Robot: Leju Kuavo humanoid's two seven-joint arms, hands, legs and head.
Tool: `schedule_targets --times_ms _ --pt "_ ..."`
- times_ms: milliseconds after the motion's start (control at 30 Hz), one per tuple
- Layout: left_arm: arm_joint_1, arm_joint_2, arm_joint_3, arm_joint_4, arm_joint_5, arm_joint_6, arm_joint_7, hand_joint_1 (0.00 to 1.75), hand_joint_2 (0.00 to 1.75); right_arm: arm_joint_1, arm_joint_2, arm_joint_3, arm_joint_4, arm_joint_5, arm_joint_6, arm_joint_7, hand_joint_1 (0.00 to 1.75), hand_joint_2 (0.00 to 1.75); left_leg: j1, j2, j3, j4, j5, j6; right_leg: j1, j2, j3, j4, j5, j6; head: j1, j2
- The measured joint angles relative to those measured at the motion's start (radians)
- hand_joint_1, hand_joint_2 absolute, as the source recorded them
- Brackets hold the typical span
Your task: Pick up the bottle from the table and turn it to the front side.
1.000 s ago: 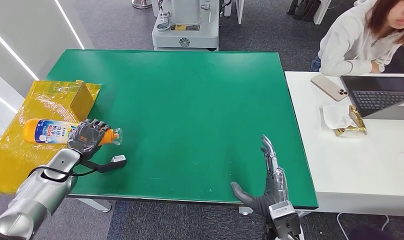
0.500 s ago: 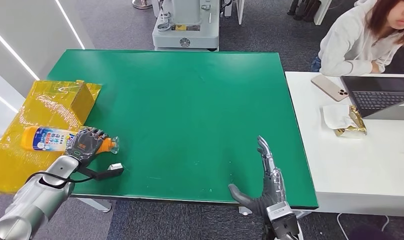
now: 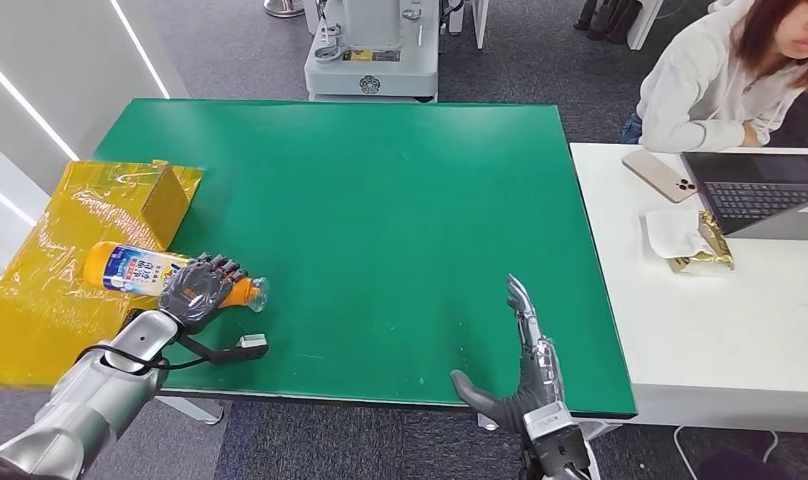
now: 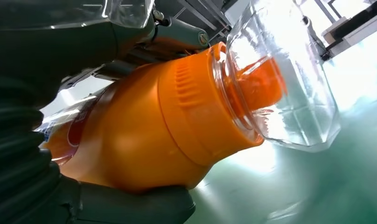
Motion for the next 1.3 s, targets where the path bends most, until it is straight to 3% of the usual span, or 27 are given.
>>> schedule_targets --times_ms 133,367,1000,1167,1300 --pt "-0.006 -0.021 -0.002 0.006 0.004 -0.009 0.001 0.0 1.75 0.0 0.0 0.0 -0.001 -0.001 -0.007 -0.001 0.0 1.75 0.0 0.0 0.0 0.0 0.0 0.0 0.0 0.0 0.0 0.0 0.0 0.0 0.0 0.0" --pt "-0.033 -0.05 0.004 0.014 0.089 -0.116 0.033 0.0 1.75 0.02 0.0 -0.016 -0.026 0.004 -0.007 0.026 0.0 1.75 0.0 0.0 0.0 0.0 0.0 0.0 0.0 0.0 0.0 0.0 0.0 0.0 0.0 0.0" --pt "-0.042 -0.072 0.03 0.029 0.114 -0.146 0.084 0.0 1.75 0.056 0.003 -0.059 -0.049 0.019 0.022 0.069 0.0 1.75 0.0 0.0 0.0 0.0 0.0 0.0 0.0 0.0 0.0 0.0 0.0 0.0 0.0 0.0" --pt "-0.041 -0.099 0.085 0.031 0.249 -0.23 0.019 0.0 1.75 0.045 0.018 -0.072 -0.042 0.025 0.043 0.078 0.0 1.75 0.0 -0.001 0.0 0.0 0.0 0.0 0.0 -0.001 0.0 0.0 0.0 0.0 0.0 0.0" --pt "-0.029 -0.142 0.184 0.024 0.454 -0.33 -0.124 0.0 1.75 0.044 0.031 -0.087 -0.042 0.04 0.059 0.081 0.0 1.75 0.0 -0.001 0.0 0.0 0.0 0.0 0.0 -0.001 0.0 0.0 0.0 0.0 0.0 0.0"
